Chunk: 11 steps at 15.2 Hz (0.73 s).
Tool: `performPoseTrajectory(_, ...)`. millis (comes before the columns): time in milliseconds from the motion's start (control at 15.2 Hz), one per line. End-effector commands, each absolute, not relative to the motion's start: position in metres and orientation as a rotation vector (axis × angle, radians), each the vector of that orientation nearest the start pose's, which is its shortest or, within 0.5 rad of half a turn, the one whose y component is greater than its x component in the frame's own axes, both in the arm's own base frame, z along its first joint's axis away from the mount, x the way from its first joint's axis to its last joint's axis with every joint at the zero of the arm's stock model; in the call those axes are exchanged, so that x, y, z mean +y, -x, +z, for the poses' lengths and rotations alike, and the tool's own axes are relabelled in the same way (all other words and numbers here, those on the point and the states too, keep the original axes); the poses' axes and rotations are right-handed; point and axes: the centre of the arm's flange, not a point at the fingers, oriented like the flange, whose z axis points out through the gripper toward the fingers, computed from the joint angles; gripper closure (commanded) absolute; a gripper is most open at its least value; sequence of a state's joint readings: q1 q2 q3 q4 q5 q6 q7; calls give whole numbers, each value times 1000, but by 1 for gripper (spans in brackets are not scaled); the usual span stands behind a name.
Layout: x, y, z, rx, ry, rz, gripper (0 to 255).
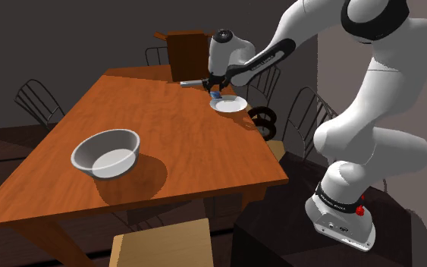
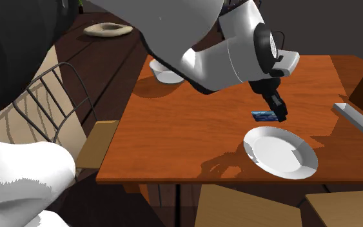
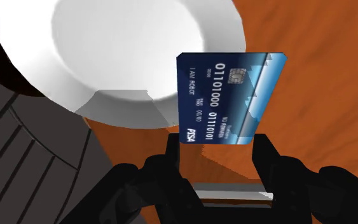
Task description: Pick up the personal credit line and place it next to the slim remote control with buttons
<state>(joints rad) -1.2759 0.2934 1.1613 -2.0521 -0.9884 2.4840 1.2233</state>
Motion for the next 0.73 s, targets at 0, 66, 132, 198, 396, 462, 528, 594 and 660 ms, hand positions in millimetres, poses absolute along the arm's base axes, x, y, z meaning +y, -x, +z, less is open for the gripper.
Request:
performPoseTrajectory(0, -111, -613, 406, 1115, 3021, -905, 255)
performPoseTrajectory(66, -118, -624, 406, 1115, 3021, -905, 255)
performPoseTrajectory(132, -126, -635, 406, 1115, 3021, -905, 255)
performPoseTrajectory(198, -133, -646, 406, 1115, 3021, -905, 255)
performPoseTrajectory(396, -155, -679, 406, 1115, 3021, -905, 255)
performPoseTrajectory(462, -162, -690, 406, 1115, 3021, -905, 255)
performPoseTrajectory(528, -169, -701, 406, 1115, 3021, -905, 255)
performPoseTrajectory(594, -177, -712, 406, 1115, 3021, -905, 255)
performPoseTrajectory(660, -184, -723, 406, 1115, 3021, -905, 255)
